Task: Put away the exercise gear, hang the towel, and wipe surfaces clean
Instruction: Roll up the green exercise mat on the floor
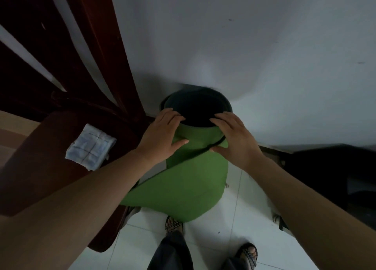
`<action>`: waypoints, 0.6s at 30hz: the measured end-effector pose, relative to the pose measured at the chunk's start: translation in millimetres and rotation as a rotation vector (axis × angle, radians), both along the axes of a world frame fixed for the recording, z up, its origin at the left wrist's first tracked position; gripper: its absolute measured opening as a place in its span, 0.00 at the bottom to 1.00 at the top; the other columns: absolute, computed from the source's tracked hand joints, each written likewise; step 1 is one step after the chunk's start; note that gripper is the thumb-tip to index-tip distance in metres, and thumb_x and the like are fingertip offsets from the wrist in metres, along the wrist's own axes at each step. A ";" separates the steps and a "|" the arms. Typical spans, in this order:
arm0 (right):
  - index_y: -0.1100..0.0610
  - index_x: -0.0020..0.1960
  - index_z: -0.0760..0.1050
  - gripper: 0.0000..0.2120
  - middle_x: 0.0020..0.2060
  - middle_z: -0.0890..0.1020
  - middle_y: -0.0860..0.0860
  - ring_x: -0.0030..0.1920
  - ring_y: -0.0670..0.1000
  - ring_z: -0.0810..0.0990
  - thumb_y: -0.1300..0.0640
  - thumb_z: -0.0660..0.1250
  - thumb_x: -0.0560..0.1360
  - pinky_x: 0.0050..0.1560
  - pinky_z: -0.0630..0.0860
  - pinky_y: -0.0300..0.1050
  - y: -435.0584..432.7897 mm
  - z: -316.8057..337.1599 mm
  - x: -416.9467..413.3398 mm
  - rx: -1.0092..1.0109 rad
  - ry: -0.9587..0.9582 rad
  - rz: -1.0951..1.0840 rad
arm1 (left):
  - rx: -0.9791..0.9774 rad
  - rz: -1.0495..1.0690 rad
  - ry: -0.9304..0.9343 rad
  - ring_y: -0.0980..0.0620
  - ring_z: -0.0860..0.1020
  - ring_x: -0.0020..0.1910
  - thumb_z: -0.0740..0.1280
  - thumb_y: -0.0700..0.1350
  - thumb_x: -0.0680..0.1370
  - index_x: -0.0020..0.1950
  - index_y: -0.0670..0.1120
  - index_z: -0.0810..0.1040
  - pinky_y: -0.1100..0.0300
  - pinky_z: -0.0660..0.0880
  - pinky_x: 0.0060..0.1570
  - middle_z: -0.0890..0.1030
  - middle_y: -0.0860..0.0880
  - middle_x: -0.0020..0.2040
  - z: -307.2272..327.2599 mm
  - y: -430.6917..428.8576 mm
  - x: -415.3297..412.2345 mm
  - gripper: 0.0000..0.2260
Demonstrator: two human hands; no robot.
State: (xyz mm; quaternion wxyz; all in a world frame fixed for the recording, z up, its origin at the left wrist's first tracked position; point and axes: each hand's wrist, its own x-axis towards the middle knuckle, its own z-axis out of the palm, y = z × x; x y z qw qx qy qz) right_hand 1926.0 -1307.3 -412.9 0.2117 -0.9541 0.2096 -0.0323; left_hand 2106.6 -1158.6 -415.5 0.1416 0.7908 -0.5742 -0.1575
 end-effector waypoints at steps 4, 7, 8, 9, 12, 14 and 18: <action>0.60 0.67 0.70 0.38 0.65 0.73 0.58 0.68 0.60 0.67 0.51 0.79 0.61 0.66 0.66 0.55 8.7 2.0 -5.2 0.034 -0.003 -0.001 | -0.014 0.026 0.014 0.46 0.55 0.75 0.66 0.55 0.75 0.73 0.43 0.63 0.53 0.53 0.72 0.63 0.44 0.73 3.5 13.5 -8.6 0.31; 0.60 0.67 0.69 0.38 0.66 0.72 0.57 0.69 0.59 0.66 0.50 0.79 0.62 0.67 0.65 0.54 12.5 3.1 -6.1 0.049 -0.003 -0.032 | -0.031 0.094 0.032 0.48 0.50 0.76 0.64 0.56 0.75 0.76 0.46 0.53 0.54 0.53 0.72 0.53 0.45 0.77 2.3 36.5 -21.3 0.35; 0.60 0.68 0.68 0.39 0.66 0.71 0.57 0.69 0.58 0.65 0.49 0.78 0.62 0.67 0.64 0.53 13.2 4.1 -5.7 0.054 0.000 -0.038 | -0.026 0.105 0.055 0.48 0.50 0.76 0.64 0.57 0.75 0.77 0.46 0.51 0.54 0.53 0.72 0.51 0.45 0.77 0.8 45.2 -25.8 0.36; 0.59 0.69 0.67 0.39 0.67 0.70 0.56 0.70 0.58 0.64 0.49 0.78 0.63 0.68 0.63 0.52 13.8 5.0 -5.4 0.058 0.002 -0.039 | -0.015 0.107 0.076 0.47 0.50 0.76 0.63 0.57 0.76 0.77 0.47 0.49 0.53 0.55 0.72 0.50 0.44 0.77 -0.8 53.4 -30.1 0.36; 0.58 0.71 0.65 0.40 0.69 0.68 0.55 0.71 0.56 0.62 0.48 0.77 0.64 0.69 0.60 0.50 14.7 8.6 -5.5 0.061 -0.014 -0.050 | 0.051 0.086 0.110 0.49 0.50 0.76 0.56 0.62 0.76 0.77 0.49 0.48 0.52 0.57 0.71 0.52 0.44 0.77 -6.3 72.3 -40.3 0.35; 0.58 0.71 0.64 0.39 0.70 0.67 0.54 0.72 0.56 0.62 0.48 0.76 0.66 0.70 0.60 0.51 15.6 12.1 -7.6 0.070 -0.029 -0.081 | 0.105 0.083 0.140 0.53 0.49 0.74 0.52 0.66 0.75 0.77 0.50 0.48 0.53 0.56 0.72 0.54 0.45 0.77 -8.1 79.6 -46.3 0.35; 0.58 0.71 0.65 0.37 0.70 0.67 0.54 0.70 0.56 0.64 0.49 0.75 0.67 0.69 0.65 0.53 21.8 23.4 -18.8 0.112 -0.030 -0.135 | 0.176 0.078 0.172 0.52 0.52 0.75 0.49 0.68 0.74 0.77 0.48 0.49 0.53 0.56 0.73 0.55 0.47 0.77 -1.1 83.2 -53.2 0.37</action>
